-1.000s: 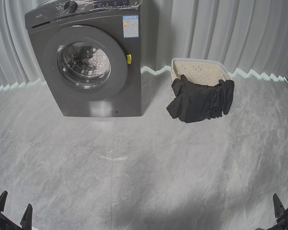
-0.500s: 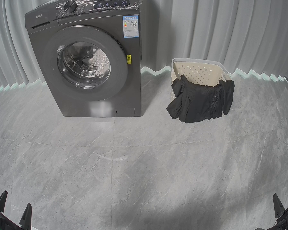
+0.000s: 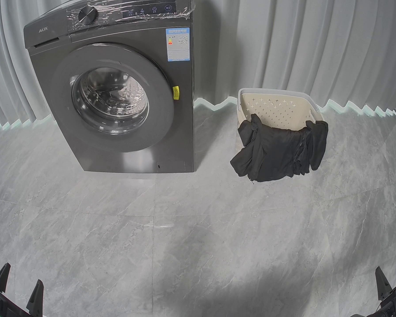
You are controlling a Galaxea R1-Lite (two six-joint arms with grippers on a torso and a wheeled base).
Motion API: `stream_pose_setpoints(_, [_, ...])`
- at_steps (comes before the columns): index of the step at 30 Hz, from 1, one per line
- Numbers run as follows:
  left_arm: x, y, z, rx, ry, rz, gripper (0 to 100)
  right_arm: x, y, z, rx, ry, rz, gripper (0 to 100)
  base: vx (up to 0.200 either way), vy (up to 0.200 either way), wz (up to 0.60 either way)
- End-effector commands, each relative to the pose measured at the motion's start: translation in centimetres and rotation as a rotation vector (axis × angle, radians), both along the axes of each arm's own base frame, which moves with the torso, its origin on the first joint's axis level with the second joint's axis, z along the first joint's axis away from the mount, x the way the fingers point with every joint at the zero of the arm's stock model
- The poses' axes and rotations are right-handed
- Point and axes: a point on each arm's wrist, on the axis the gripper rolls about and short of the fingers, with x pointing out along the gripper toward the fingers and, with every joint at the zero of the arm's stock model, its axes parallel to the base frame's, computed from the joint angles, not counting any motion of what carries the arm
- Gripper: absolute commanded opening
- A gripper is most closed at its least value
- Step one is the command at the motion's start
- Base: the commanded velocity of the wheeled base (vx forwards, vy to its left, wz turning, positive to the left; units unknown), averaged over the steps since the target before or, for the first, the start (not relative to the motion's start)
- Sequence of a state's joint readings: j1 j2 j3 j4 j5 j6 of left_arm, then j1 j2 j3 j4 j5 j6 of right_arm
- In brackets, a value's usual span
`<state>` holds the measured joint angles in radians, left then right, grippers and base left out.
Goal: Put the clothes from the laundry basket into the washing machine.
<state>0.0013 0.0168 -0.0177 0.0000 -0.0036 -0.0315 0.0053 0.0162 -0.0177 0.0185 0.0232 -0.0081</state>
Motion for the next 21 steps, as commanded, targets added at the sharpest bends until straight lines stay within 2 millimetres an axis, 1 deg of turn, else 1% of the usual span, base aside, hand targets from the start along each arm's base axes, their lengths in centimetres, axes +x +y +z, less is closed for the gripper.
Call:
stream_pose_setpoints(1, [-0.01,0.0,-0.49,-0.001,-0.001,0.001,100,-0.04,0.0,-0.36,-0.001,-0.005,0.001,100,0.2,0.0,0.0])
stream_pose_setpoints(21, [-0.01,0.0,-0.49,-0.005,-0.001,0.001,100,-0.04,0.0,-0.36,-0.001,-0.005,0.001,100,0.2,0.0,0.0])
